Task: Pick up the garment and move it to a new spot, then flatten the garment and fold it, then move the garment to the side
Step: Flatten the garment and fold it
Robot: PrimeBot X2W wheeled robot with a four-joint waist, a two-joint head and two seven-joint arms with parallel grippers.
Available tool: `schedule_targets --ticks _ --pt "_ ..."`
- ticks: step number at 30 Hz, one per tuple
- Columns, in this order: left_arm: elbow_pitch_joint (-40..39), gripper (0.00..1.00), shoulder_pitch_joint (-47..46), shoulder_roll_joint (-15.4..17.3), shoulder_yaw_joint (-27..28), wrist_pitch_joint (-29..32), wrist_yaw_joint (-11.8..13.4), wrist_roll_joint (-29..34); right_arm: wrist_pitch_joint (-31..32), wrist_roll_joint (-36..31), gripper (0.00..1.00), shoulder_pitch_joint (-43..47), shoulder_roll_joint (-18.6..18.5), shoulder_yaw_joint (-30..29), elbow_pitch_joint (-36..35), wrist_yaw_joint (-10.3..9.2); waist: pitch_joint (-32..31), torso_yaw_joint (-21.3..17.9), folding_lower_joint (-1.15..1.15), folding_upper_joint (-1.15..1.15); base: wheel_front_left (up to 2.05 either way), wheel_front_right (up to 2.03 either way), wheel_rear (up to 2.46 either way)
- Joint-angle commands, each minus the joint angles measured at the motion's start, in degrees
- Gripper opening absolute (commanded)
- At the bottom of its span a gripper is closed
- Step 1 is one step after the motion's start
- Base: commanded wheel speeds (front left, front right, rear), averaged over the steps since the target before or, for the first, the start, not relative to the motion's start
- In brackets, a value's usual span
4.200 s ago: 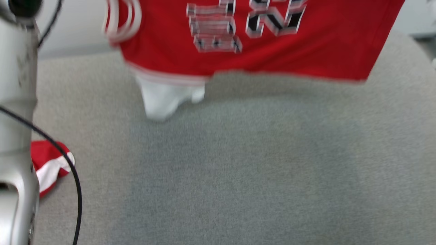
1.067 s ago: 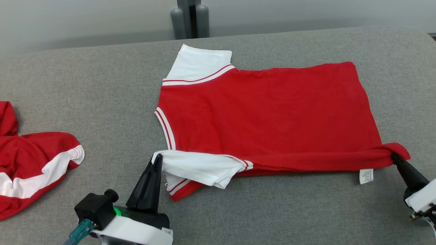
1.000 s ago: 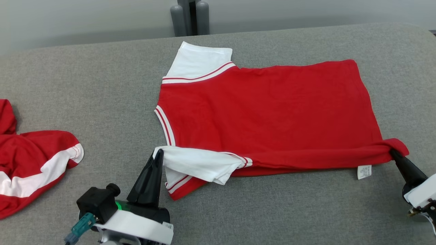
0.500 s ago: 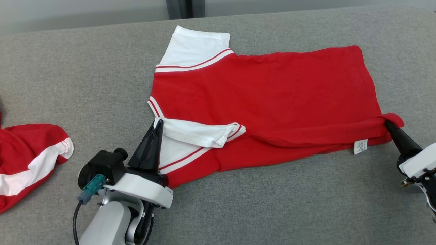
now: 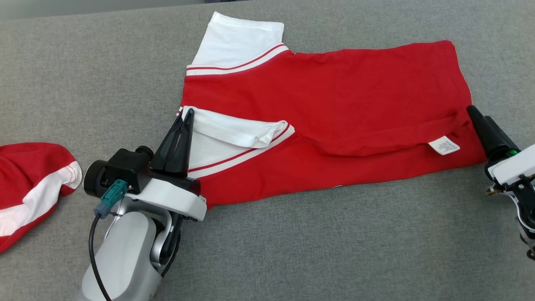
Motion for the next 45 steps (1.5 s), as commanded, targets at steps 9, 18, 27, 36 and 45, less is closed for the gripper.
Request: schedule_targets --ticks 9,18,27,36,45 --pt "1.4 1.00 -1.6 -0.9 3.3 -0.3 0.2 3.1 -5.8 2.2 1.00 0.6 -0.1 0.3 -4.9 0.00 0.2 -0.7 0.00 0.00 0.00 0.00 0.00" --pt "-0.8 1.00 5.2 -2.5 7.0 -0.3 1.7 2.9 -13.7 -1.6 1.00 5.1 -1.0 4.3 -4.2 0.00 -3.7 -1.7 0.00 0.00 0.00 0.00 0.00" --pt "-3.7 1.00 16.3 -4.2 6.1 5.0 3.1 -5.1 -17.2 -11.6 1.00 9.3 0.2 5.1 -1.3 0.00 -7.5 -1.5 0.00 0.00 0.00 0.00 0.00" --pt "-4.3 0.48 20.0 -4.5 4.3 14.0 6.3 -9.7 -17.2 -17.0 1.00 13.0 2.4 -0.2 -2.0 0.00 -8.5 -1.6 0.00 0.00 0.00 0.00 0.00" --pt "-3.3 0.00 19.4 -4.1 3.3 17.7 6.6 -10.4 -16.0 -17.6 1.00 9.5 1.8 3.6 2.6 0.00 -8.1 -2.1 0.00 0.00 0.00 0.00 0.00"
